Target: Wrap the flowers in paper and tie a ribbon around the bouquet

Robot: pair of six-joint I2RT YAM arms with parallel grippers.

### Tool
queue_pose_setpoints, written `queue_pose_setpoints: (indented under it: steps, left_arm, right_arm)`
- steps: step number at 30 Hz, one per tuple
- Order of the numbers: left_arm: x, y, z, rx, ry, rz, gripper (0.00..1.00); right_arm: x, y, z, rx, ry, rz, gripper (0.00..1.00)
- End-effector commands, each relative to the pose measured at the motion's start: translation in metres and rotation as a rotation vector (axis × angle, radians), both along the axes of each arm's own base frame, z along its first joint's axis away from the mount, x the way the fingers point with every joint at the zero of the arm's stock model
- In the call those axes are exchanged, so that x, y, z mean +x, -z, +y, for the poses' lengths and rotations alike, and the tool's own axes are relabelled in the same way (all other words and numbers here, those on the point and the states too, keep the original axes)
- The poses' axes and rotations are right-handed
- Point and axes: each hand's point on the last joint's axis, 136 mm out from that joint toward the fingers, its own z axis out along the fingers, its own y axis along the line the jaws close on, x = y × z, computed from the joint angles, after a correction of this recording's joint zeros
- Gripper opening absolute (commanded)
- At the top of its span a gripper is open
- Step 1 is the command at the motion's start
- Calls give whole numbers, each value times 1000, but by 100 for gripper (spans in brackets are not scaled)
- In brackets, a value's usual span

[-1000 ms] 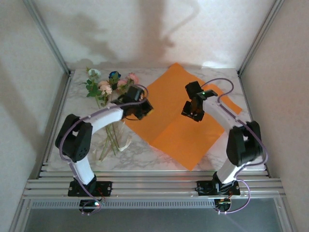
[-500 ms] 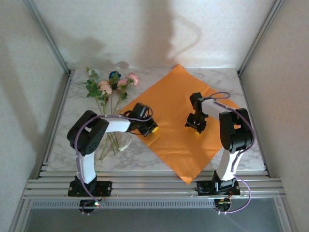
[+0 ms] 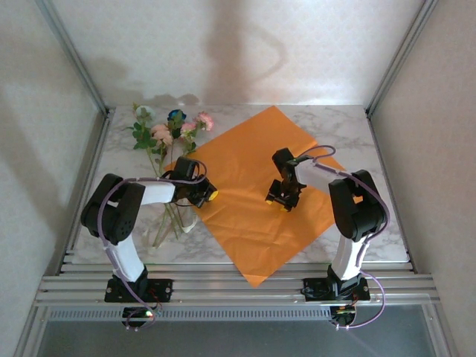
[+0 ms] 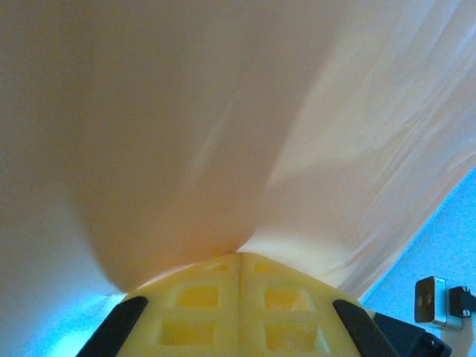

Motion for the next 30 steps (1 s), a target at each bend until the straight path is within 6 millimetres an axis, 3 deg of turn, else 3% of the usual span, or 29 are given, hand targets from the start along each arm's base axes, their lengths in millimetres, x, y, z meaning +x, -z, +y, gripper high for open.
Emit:
queue_pose_setpoints:
  steps: [1,8,14,17,21,23,25,27,30]
  left_arm:
    - [-29,34,35,124,-57,120,0]
    - [-48,28,30,93,-71,121,0]
    - [-32,7,26,93,-63,63,0]
    - [-10,-22,18,80,-55,0,3]
    - [14,-77,20,103,-56,-96,27]
    - [23,-96,34,160,-49,-125,30]
    - [33,-109,63,260,-29,-145,33]
    - [41,-109,96,394,17,-138,37]
    - [52,-101,136,650,187,-108,34]
  right_arm:
    - [-8,20,-15,-111,-5,83,47]
    - [7,13,-24,-181,-24,70,47]
    - [14,-4,-14,-144,-47,10,49]
    - [22,-23,-8,-132,-73,-44,50]
    - [31,-54,-3,-134,-95,-120,51]
    - [34,-67,1,-121,-103,-163,52]
    - [34,-76,8,-92,-127,-195,52]
    - [31,-80,16,-71,-165,-214,52]
    - [23,-80,26,-14,-205,-229,53]
